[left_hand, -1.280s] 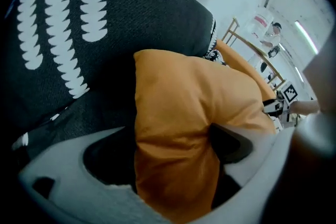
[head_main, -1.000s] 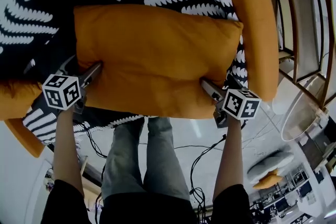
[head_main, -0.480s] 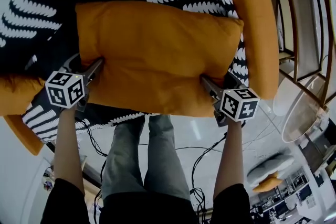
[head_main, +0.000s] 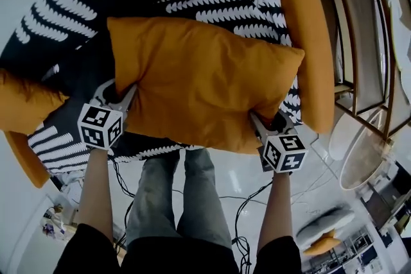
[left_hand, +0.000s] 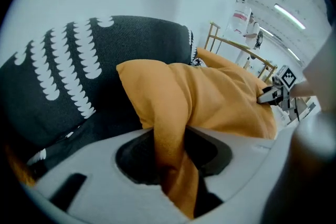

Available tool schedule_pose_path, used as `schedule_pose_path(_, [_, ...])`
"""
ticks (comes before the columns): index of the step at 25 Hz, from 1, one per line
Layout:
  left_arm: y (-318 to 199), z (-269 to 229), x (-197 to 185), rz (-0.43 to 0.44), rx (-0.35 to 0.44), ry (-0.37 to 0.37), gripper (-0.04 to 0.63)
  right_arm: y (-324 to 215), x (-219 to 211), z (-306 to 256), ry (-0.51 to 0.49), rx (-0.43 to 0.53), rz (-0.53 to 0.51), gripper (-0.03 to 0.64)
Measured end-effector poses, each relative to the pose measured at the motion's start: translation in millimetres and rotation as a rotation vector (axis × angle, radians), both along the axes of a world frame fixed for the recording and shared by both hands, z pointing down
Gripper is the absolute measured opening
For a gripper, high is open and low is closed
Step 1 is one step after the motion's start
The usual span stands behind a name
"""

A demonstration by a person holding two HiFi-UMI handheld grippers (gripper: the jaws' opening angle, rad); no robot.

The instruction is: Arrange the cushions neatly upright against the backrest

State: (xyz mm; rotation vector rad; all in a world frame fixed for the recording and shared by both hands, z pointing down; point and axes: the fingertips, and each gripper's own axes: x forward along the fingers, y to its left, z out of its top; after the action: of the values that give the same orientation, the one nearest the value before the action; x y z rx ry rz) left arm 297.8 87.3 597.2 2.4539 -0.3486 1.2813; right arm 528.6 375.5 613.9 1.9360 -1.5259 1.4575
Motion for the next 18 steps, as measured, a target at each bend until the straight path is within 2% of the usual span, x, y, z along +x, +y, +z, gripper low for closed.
schedule_pose_path(7, [-10, -52, -21, -0.143, 0.082, 0.114, 0.138, -45, 16, -54, 0.145, 0.1, -0.101, 0.262])
schedule_pose_path(18, [-68, -113, -53, -0.293, 0.215, 0.191, 0.138, -155, 27, -118, 0.285, 0.242, -0.263, 0.262])
